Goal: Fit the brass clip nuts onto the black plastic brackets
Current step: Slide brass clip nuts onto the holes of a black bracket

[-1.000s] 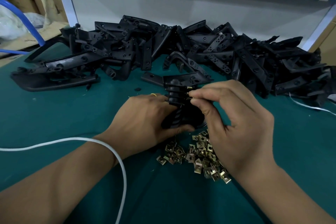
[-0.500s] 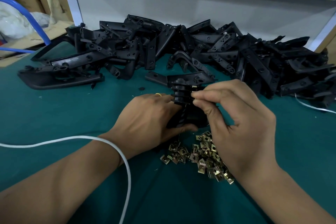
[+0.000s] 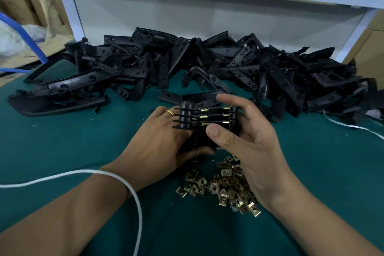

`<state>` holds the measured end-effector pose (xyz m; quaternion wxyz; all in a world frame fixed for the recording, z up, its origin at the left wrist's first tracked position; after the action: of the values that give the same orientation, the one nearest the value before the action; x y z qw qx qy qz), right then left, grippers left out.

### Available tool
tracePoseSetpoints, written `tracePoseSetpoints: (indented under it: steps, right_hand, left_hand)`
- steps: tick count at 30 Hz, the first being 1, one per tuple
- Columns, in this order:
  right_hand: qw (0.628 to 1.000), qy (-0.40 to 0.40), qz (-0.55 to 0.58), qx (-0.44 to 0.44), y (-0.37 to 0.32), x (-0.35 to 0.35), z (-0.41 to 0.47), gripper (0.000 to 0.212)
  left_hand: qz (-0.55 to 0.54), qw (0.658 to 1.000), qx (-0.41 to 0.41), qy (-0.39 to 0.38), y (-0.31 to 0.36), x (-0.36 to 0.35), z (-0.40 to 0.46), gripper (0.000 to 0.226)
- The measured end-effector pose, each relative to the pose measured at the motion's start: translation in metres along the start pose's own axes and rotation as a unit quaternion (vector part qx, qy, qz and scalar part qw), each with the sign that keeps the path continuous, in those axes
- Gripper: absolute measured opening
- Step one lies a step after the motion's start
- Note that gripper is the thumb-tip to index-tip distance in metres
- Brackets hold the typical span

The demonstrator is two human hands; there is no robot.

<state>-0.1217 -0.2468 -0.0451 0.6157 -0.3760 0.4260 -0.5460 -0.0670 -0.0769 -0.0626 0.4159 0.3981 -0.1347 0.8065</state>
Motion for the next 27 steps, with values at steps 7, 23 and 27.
tracePoseSetpoints:
  steps: [7, 23, 27]
  right_hand:
    - [1.000, 0.020, 0.000, -0.005, -0.005, -0.003, 0.001, 0.052]
    - [0.930, -0.067, -0.352, 0.077, -0.004, 0.008, -0.001, 0.015]
    - [0.848, -0.231, -0.472, 0.072, 0.010, -0.004, -0.004, 0.009]
  left_hand:
    - [0.021, 0.999, 0.008, -0.028, 0.002, -0.002, 0.001, 0.040]
    - [-0.034, 0.973, 0.214, 0.078, -0.027, 0.009, 0.003, 0.033]
    - [0.015, 0.956, 0.265, 0.126, -0.026, 0.005, -0.003, 0.037]
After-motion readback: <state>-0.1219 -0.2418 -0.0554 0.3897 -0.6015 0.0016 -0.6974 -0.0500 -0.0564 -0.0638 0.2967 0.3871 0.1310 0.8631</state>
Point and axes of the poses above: each hand's wrist, its own z-axis towards the middle knuckle, its own x-axis out of the back of the hand, y = z × x, the point moved 3 cm from there along z, towards the middle knuckle, and after that the axes turned 6 degrees about x, right-handed, at the moved point
